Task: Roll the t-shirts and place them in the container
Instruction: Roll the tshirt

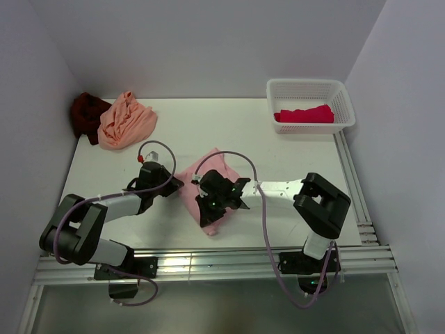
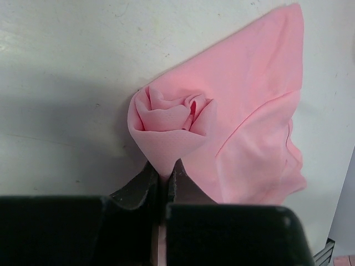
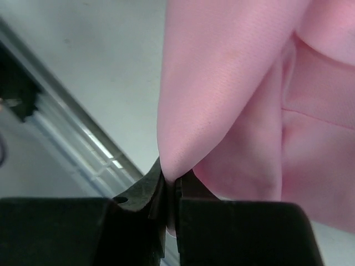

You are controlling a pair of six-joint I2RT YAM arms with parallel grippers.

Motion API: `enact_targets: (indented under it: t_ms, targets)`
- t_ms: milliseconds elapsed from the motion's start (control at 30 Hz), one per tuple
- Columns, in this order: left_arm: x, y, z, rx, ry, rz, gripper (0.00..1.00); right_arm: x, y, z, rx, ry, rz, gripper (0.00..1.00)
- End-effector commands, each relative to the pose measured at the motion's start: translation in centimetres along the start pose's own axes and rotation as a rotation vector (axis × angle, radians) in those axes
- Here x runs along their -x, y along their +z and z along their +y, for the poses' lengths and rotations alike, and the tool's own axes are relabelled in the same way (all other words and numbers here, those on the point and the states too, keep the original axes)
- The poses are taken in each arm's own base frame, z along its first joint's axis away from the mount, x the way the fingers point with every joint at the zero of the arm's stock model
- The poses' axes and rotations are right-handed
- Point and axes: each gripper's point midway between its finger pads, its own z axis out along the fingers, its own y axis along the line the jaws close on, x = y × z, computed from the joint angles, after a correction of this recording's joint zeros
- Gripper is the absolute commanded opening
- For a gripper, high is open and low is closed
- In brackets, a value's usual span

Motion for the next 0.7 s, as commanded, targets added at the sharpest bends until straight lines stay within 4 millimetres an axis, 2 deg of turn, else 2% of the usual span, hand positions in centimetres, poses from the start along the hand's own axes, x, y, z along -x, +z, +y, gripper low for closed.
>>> enact_targets:
  t_ms: [0, 67, 100, 233, 300, 433, 567, 667]
  targets:
    - [1.4, -0.6, -1.8, -0.069, 0.025, -0.059, 0.01, 1.2, -1.6, 3.1, 0.201, 0.044, -0.008, 0.00]
    - [1.5, -0.7, -1.6, -0.070, 0.027, -0.071, 0.02, 1.6, -1.9, 3.6, 0.276, 0.073, -0.022, 0.00]
    - [1.5, -0.7, -1.6, -0.070, 0.031, -0.073, 0.02, 0.7, -2.1, 3.8, 0.326, 0.090, 0.010, 0.00]
    - [1.6, -0.7, -1.6, -0.072, 0.035, -0.077, 0.02, 0.5, -2.7, 3.5, 0.455, 0.173, 0.015, 0.00]
    - [1.6, -0.7, -1.7, -0.075, 0.034, -0.073, 0.02, 0.6, -2.4, 2.4, 0.463, 0.201, 0.008, 0.00]
    - [1.5, -0.6, -1.6, -0.076, 0.036, -0.072, 0.02, -0.1, -2.2, 2.0, 0.528, 0.251, 0.021, 0.00]
    - [1.3, -0.4, -1.1, -0.066, 0.041, -0.075, 0.03, -0.2, -2.3, 0.7, 0.604, 0.297, 0.019, 0.01]
    - [1.2, -0.2, -0.6, -0.064, 0.044, -0.087, 0.04, -1.3, -1.1, -0.6, 0.595, 0.332, 0.054, 0.02]
